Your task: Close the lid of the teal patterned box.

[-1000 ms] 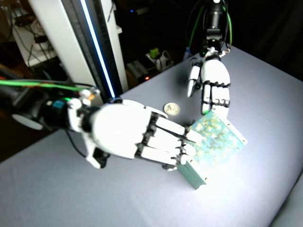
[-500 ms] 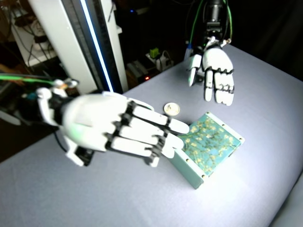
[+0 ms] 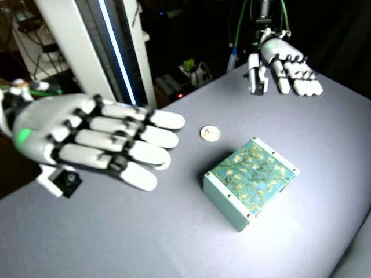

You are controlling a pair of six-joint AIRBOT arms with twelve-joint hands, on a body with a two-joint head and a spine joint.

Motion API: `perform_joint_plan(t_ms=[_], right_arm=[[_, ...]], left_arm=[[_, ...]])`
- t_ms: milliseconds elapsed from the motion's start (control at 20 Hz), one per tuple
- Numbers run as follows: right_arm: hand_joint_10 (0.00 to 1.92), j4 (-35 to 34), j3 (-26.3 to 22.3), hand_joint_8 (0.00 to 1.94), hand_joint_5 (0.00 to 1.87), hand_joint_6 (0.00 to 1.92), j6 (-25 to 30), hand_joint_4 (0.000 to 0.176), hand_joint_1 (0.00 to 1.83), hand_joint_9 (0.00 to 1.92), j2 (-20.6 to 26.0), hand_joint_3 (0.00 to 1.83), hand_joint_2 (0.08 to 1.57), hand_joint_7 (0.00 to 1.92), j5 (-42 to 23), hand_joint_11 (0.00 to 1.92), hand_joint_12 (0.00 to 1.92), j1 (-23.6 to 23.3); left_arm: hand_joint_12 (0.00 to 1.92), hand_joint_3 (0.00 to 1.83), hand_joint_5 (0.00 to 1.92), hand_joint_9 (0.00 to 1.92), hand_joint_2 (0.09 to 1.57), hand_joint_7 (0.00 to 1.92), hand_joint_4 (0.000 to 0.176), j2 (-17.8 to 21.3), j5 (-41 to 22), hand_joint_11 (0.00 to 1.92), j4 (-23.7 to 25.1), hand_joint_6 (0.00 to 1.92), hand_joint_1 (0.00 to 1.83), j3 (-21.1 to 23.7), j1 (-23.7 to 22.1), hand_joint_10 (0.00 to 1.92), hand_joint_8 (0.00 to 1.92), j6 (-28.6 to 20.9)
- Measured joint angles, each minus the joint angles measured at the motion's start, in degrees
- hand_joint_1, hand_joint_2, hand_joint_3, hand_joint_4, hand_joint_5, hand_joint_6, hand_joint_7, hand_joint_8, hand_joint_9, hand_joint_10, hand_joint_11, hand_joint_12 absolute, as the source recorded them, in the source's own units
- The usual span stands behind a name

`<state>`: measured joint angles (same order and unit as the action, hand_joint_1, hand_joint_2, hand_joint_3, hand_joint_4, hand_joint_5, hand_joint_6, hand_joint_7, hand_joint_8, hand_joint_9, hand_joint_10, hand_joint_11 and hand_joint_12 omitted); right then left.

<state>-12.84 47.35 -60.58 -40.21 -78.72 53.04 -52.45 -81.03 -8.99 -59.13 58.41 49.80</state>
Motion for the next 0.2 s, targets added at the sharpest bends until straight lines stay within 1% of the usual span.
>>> perform_joint_plan(t_ms=[50, 100, 150, 200], right_arm=[[0.0, 0.24, -0.26, 0.0, 0.0, 0.0, 0.02, 0.044, 0.19, 0.0, 0.33, 0.0, 1.4, 0.0, -2.12, 0.0, 0.0, 0.37], [0.0, 0.35, -0.26, 0.0, 0.0, 0.0, 0.02, 0.044, 0.19, 0.0, 0.39, 0.0, 1.4, 0.0, -2.38, 0.0, 0.0, 0.39], [0.0, 0.44, -0.57, 0.0, 0.0, 0.0, 0.0, 0.033, 0.13, 0.0, 0.7, 0.0, 1.39, 0.0, -3.37, 0.0, 0.0, 0.81], [0.0, 0.42, -1.09, 0.0, 0.0, 0.0, 0.02, 0.038, 0.19, 0.0, 1.03, 0.0, 1.38, 0.0, -4.57, 0.0, 0.0, 1.2]], left_arm=[[0.0, 0.0, 0.0, 0.0, 1.38, 0.0, 0.155, 0.55, -1.31, 0.0, -1.05, 0.0, 0.15, 0.59, 0.44, 0.0, 0.0, 0.42], [0.0, 0.0, 0.0, 0.0, 1.38, 0.0, 0.155, 0.57, -1.64, 0.0, -1.09, 0.0, 0.15, 0.57, 0.46, 0.0, 0.0, 0.48], [0.0, 0.0, 0.0, 0.0, 1.37, 0.0, 0.172, 0.74, -2.69, 0.0, -1.38, 0.0, 0.06, 0.79, 0.66, 0.0, 0.0, 0.94], [0.0, 0.0, 0.0, 0.0, 1.37, 0.0, 0.175, 1.27, -3.96, 0.0, -1.55, 0.0, 0.01, 1.33, 1.25, 0.0, 0.0, 1.22]])
